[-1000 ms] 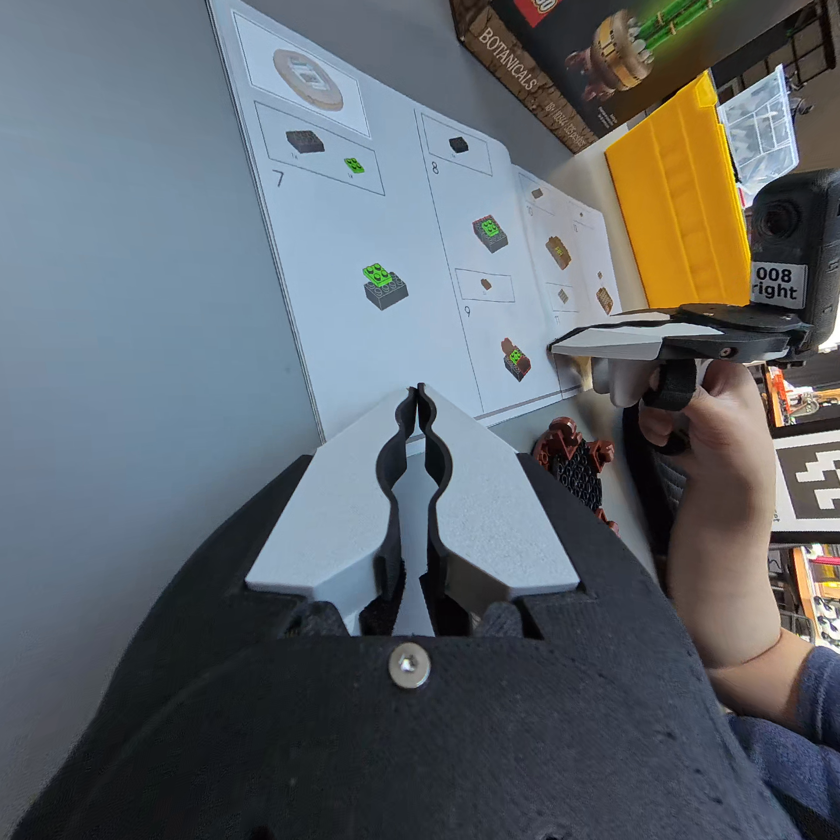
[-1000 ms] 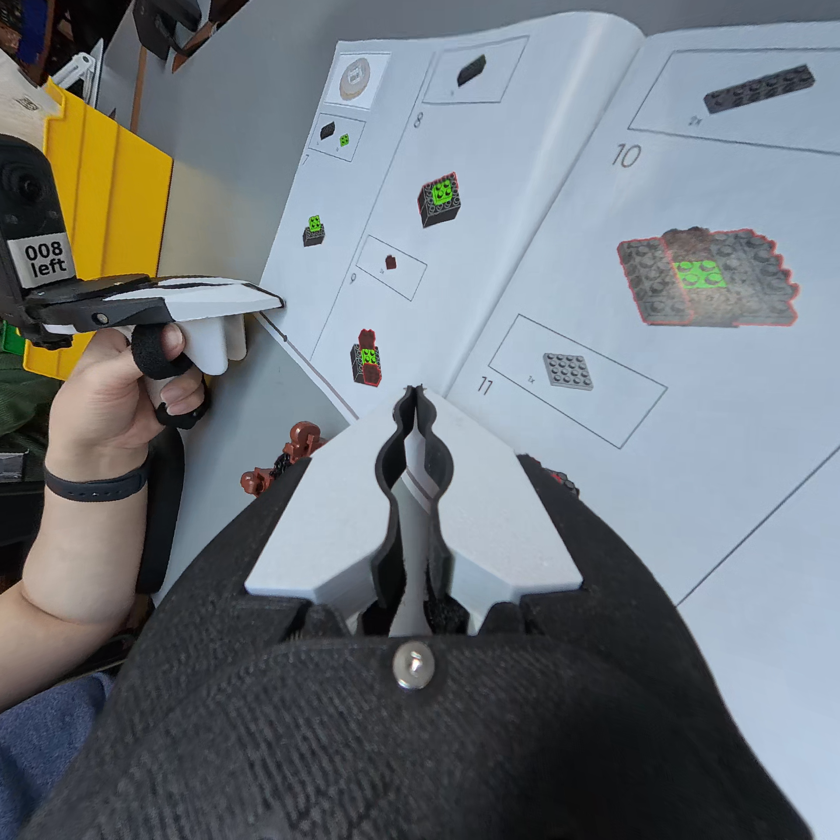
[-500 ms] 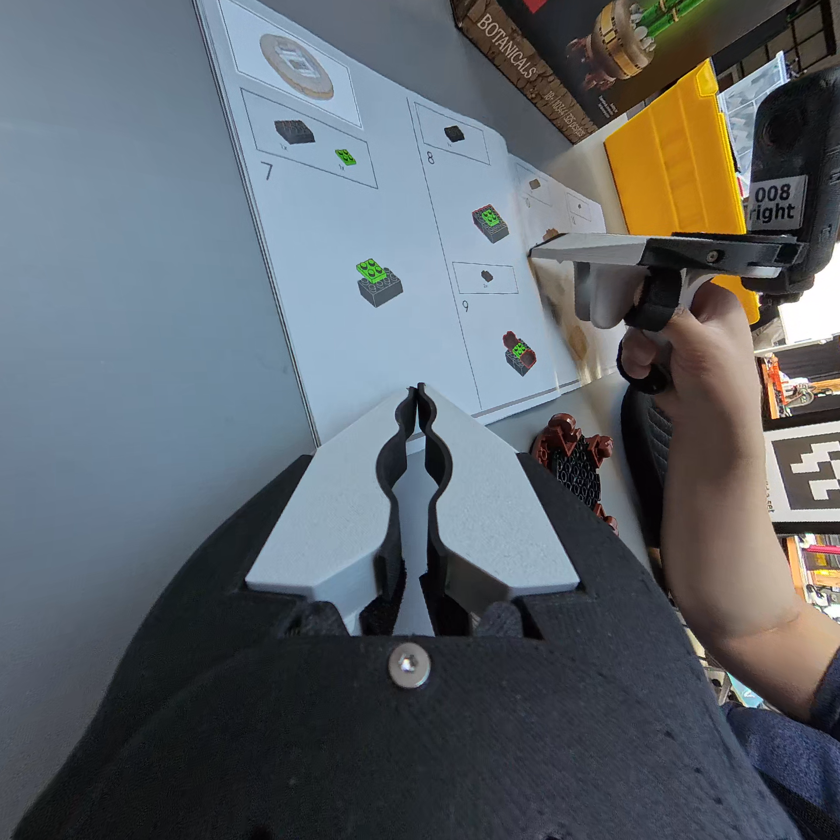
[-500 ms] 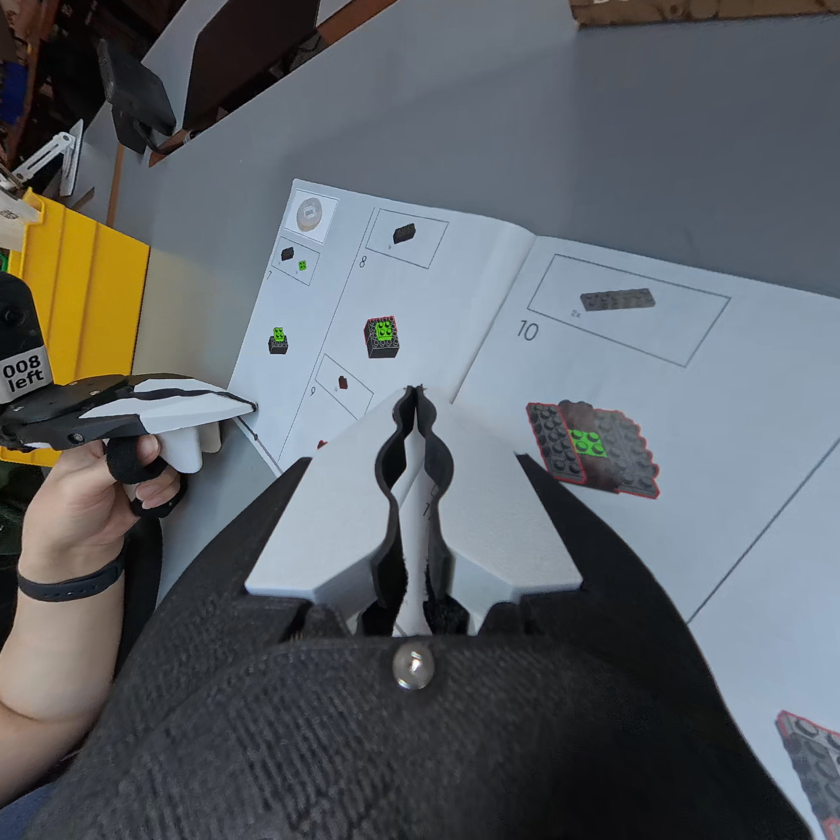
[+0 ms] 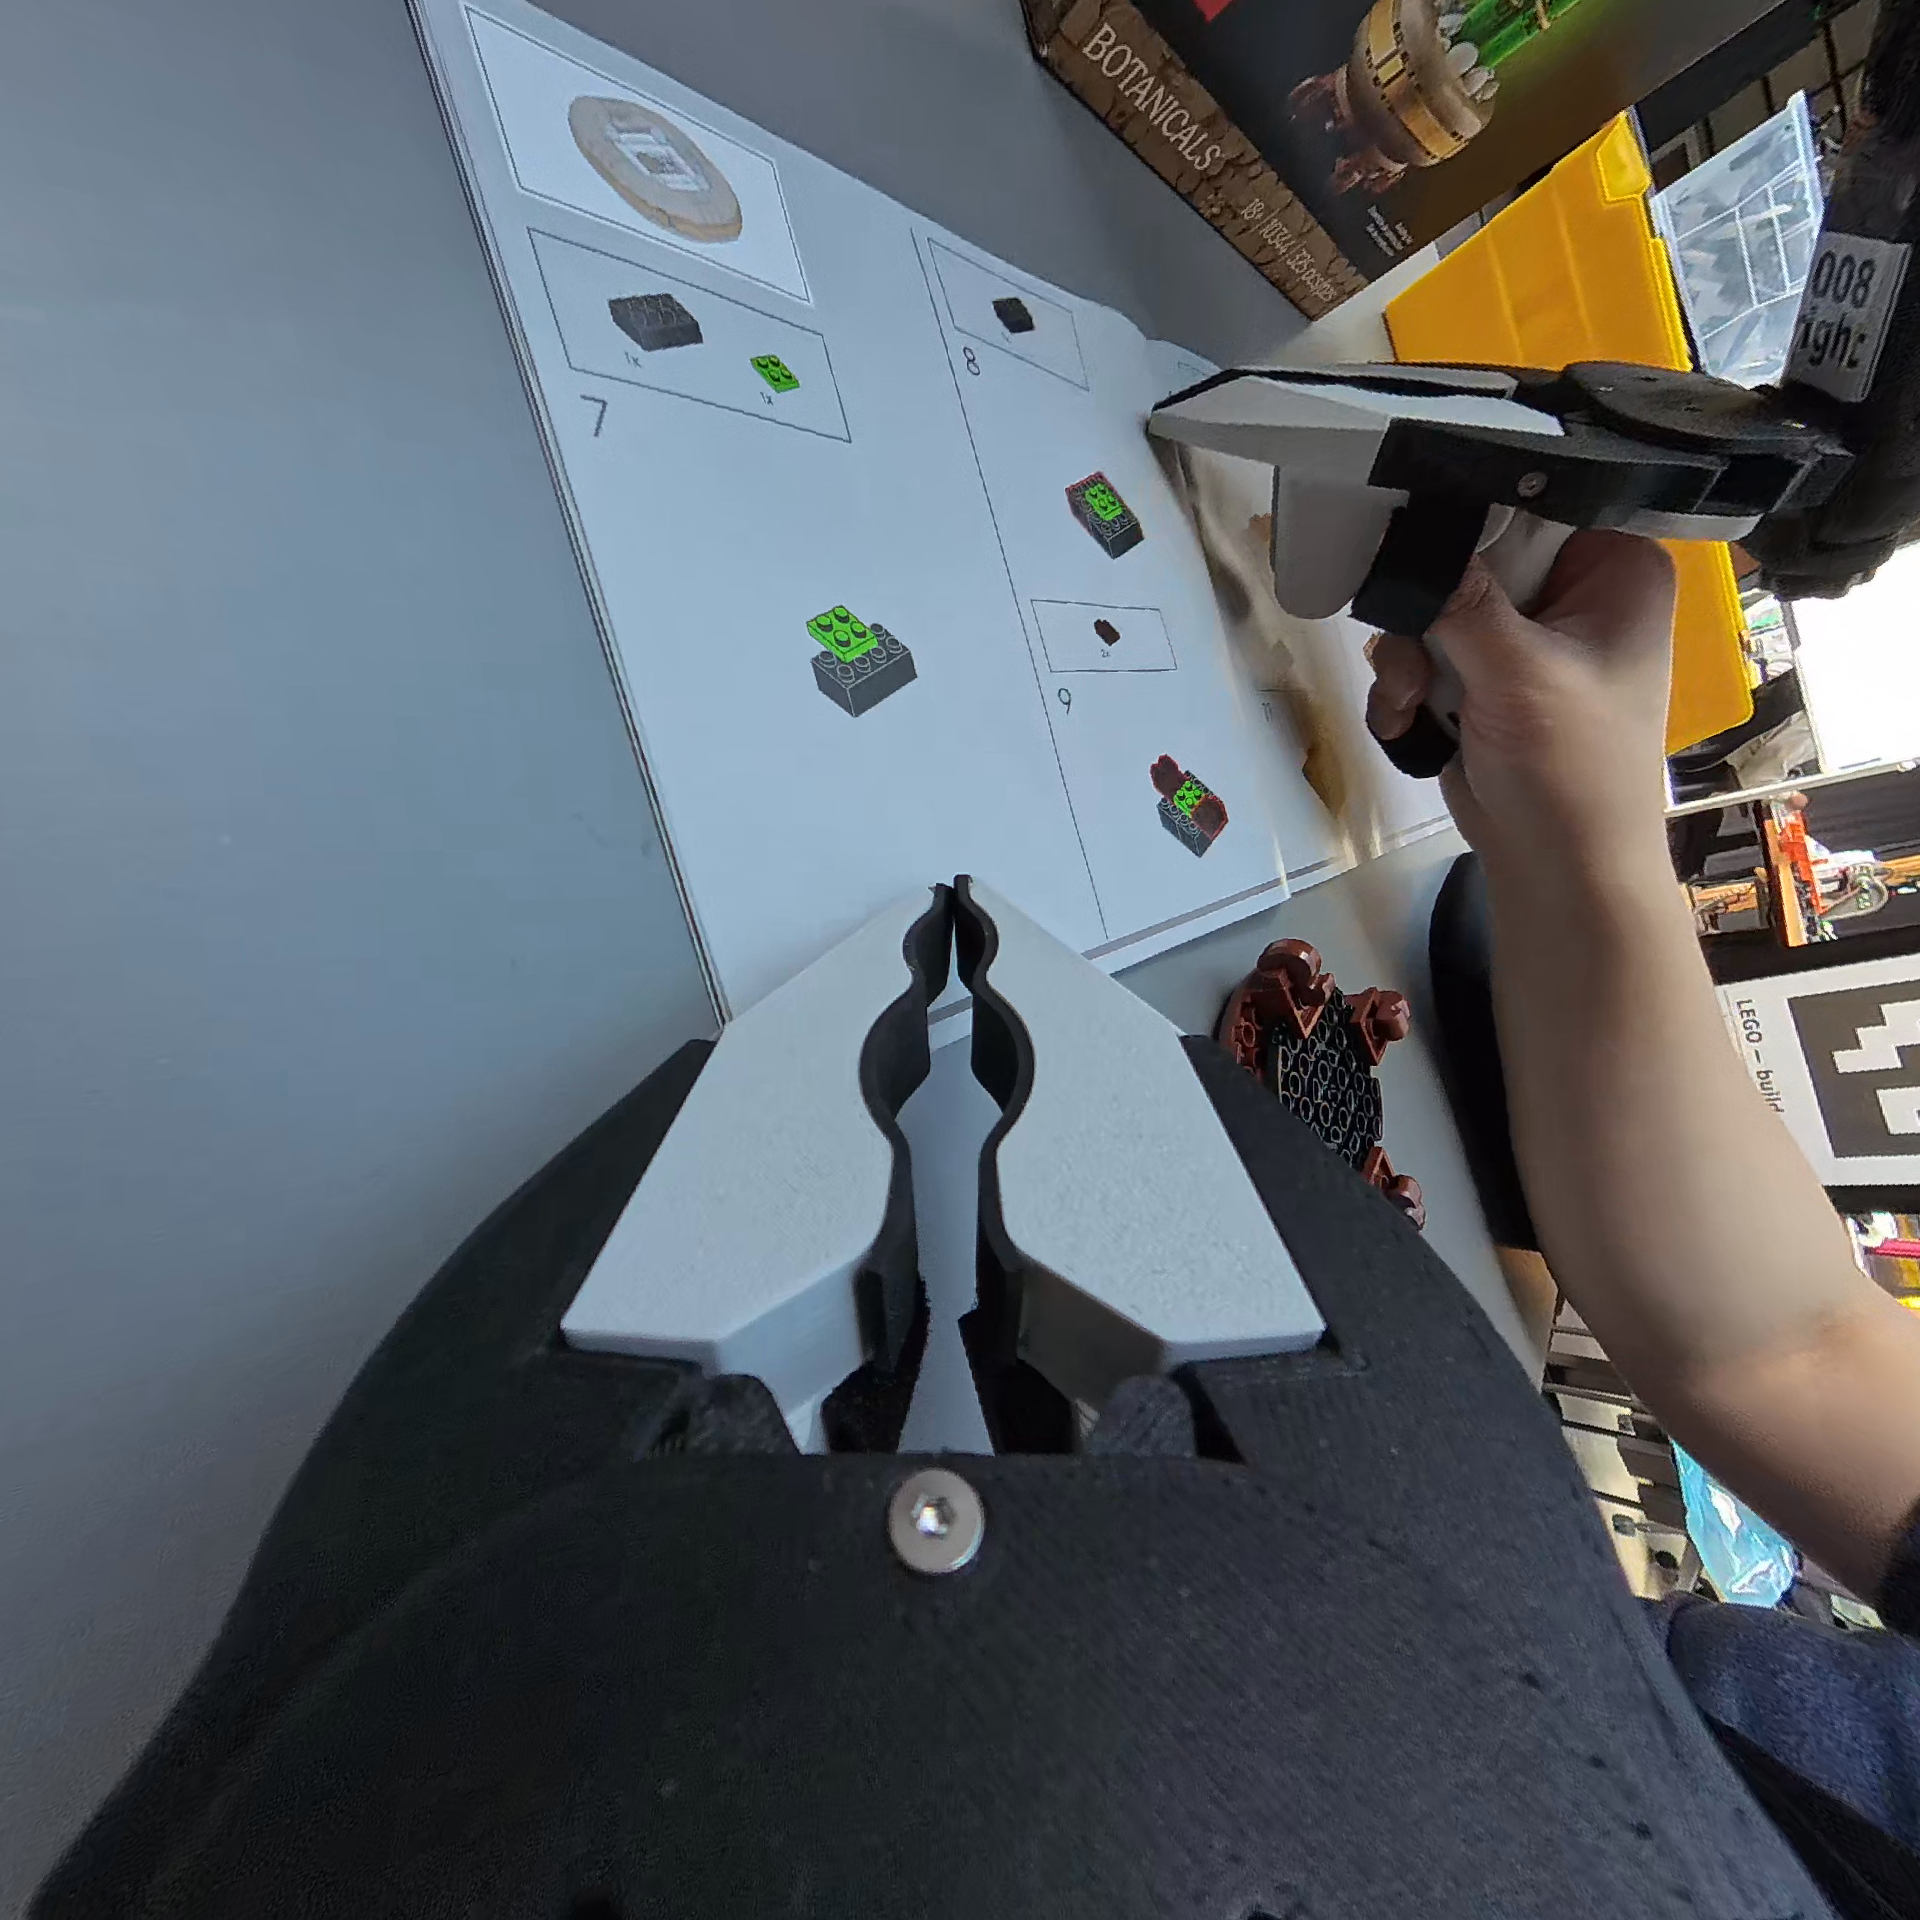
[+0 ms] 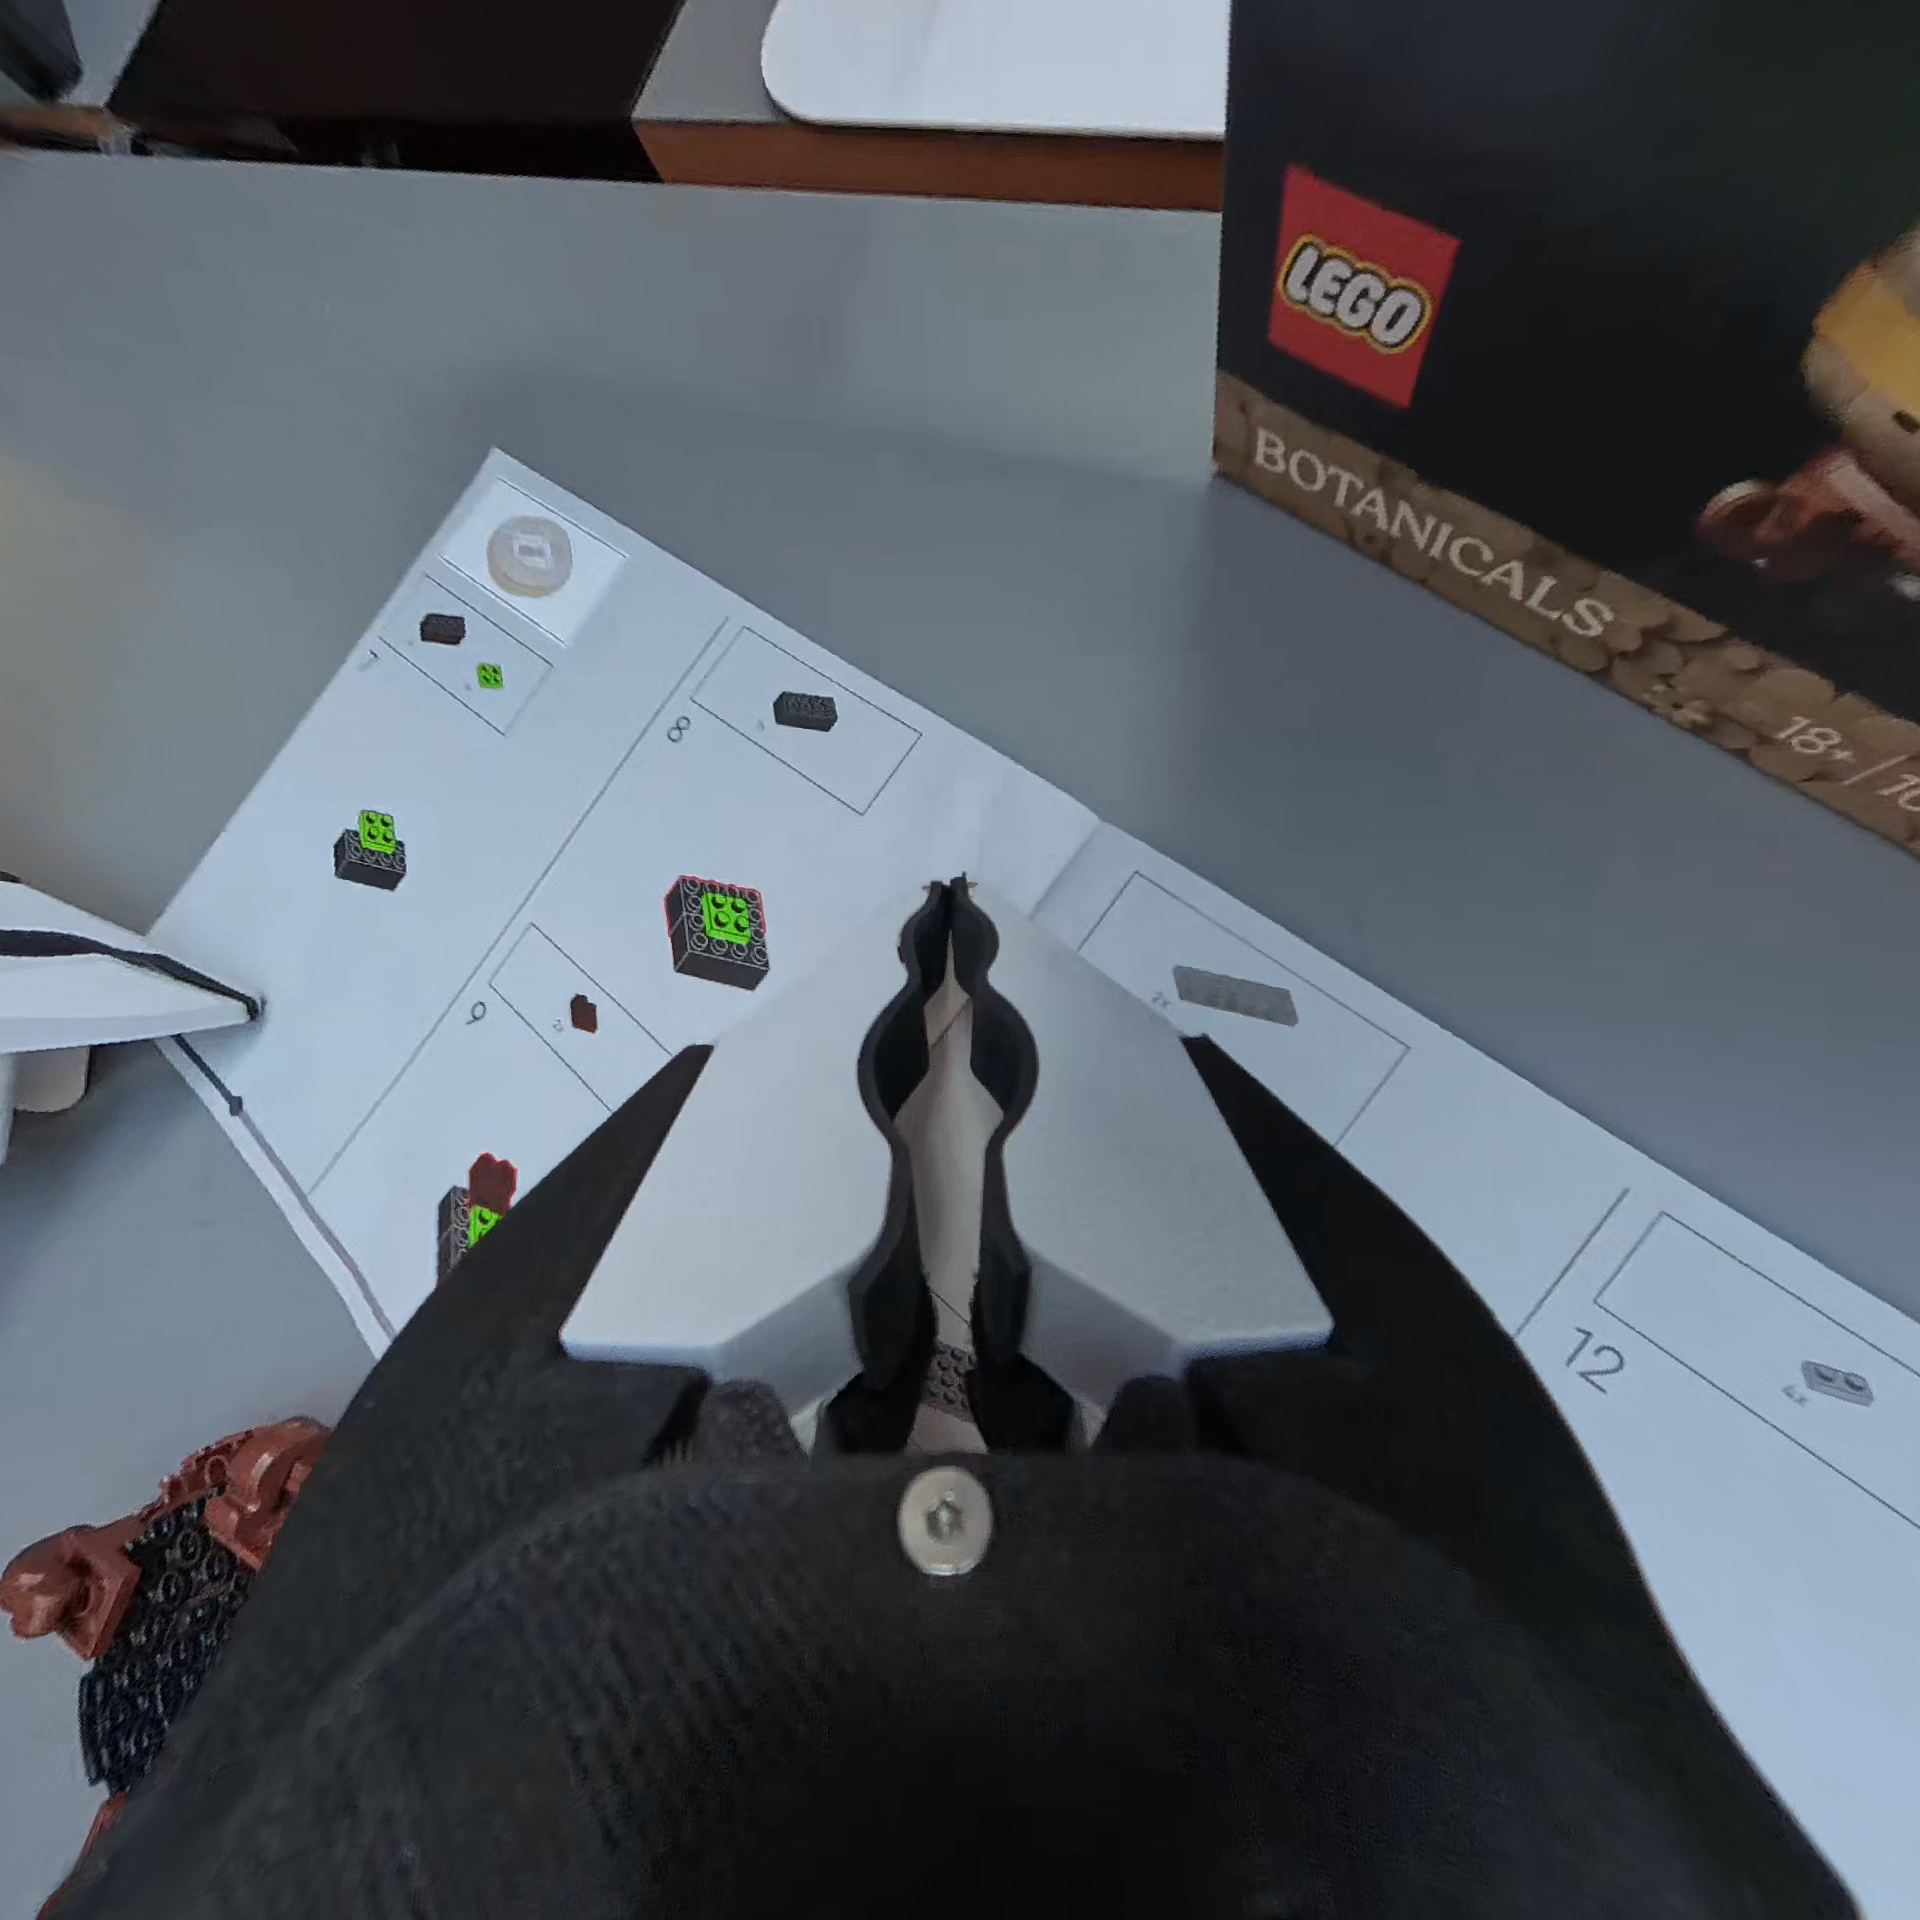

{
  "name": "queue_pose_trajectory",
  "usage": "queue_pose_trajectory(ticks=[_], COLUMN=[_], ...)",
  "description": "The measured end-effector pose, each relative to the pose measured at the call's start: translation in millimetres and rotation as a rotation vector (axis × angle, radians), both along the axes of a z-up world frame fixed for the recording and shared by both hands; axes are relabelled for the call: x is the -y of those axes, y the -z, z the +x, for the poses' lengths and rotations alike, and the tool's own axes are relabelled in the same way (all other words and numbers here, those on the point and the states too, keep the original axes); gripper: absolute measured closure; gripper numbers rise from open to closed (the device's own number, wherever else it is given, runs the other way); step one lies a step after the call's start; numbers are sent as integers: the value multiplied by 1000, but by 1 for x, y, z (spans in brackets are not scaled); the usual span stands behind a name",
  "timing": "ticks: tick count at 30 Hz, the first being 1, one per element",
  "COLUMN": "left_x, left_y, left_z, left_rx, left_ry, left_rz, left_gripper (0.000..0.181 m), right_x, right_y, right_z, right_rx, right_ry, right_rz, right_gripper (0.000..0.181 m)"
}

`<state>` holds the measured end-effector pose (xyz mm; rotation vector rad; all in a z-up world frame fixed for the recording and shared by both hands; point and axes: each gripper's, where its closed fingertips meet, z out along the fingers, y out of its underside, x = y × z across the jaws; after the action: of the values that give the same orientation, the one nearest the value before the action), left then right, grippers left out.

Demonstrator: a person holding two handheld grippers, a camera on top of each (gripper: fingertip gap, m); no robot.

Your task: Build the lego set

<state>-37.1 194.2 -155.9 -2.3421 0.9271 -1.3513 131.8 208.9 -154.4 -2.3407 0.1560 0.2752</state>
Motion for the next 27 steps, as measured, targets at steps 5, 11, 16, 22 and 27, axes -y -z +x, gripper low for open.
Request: queue_pose_trajectory(ticks=[5,11,16,22,27], left_x=[0,0,14,15,-20], left_y=[-1,-4,-50,-93,-113], left_z=[0,2,20,17,-7], left_rx=[4,14,268,445,385], left_ry=[-9,-5,93,143,-19], left_rz=[18,71,206,527,902], left_gripper=[181,181,175,156,129], right_x=[-2,26,55,75,83], right_y=[-102,-149,-129,-172,-190], right_z=[-21,-28,-19,-9,16], right_rx=[110,290,268,450,585], right_ry=[-133,-263,-295,-222,-51], right_rz=[428,685,812,1035,1102], right_gripper=[181,104,137,135,108])
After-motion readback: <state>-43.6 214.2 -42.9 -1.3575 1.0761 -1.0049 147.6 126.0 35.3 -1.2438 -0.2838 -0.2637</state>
